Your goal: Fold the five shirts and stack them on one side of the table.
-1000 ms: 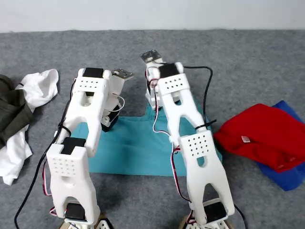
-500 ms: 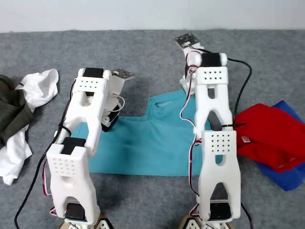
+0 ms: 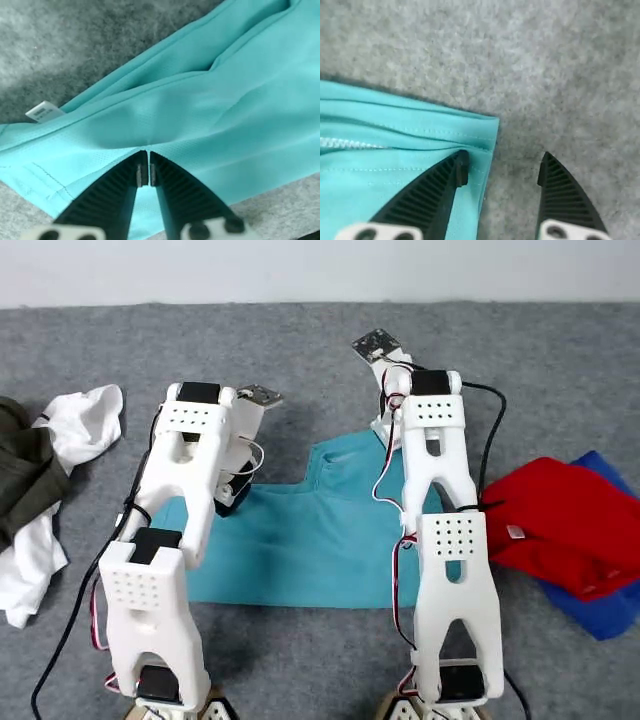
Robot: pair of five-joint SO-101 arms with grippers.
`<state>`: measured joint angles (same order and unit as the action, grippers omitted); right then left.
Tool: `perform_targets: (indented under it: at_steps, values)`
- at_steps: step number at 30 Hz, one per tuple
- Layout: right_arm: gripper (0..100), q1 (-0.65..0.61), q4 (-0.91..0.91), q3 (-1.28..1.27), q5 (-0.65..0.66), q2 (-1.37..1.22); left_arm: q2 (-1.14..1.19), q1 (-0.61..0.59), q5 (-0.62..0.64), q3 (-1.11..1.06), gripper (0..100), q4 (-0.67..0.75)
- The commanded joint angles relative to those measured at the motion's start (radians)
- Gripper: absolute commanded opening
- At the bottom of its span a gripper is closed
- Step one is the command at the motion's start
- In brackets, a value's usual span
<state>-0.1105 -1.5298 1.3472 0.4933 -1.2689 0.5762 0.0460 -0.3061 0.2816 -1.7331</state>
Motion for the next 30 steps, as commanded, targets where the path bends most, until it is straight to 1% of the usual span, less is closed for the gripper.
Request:
perform_targets:
  at_steps: [1,4,6,7,9,11,14,16,20,21,25,30]
  values:
    - [22.0,-0.039,0.024,0.025,0.015,-0.002,-0.020,0.011,0.002,0.004,2,-0.020]
    - [12.3,-0.076,0.024,0.020,0.095,-0.005,-0.018,0.011,0.002,0.004,2,-0.020]
    - [2.8,-0.088,0.019,0.018,0.126,-0.007,-0.018,0.009,0.002,0.004,2,-0.020]
    - [0.0,-0.090,0.019,0.018,0.126,-0.007,-0.018,0.008,0.002,0.004,2,-0.020]
    - [2.8,-0.085,0.019,0.018,0.127,-0.007,-0.018,0.006,0.002,0.004,2,-0.020]
    - [0.6,-0.074,0.018,0.018,0.129,-0.007,-0.018,0.005,0.002,0.004,2,-0.020]
    - [0.9,-0.065,0.004,0.026,0.124,0.004,-0.018,0.008,0.002,0.004,2,-0.020]
    - [0.9,-0.073,-0.054,0.051,0.124,0.024,-0.018,0.011,0.002,0.004,2,-0.020]
    - [1.0,-0.111,-0.254,0.152,0.123,0.062,-0.018,0.009,0.002,0.004,2,-0.020]
    - [1.0,-0.119,-0.274,0.167,0.120,0.067,-0.018,0.008,0.002,0.004,2,-0.020]
    - [1.0,-0.124,-0.268,0.180,0.072,0.093,-0.018,0.005,0.002,0.004,2,-0.020]
    - [1.0,-0.130,-0.271,0.114,0.060,0.168,-0.018,0.003,0.002,0.002,2,-0.020]
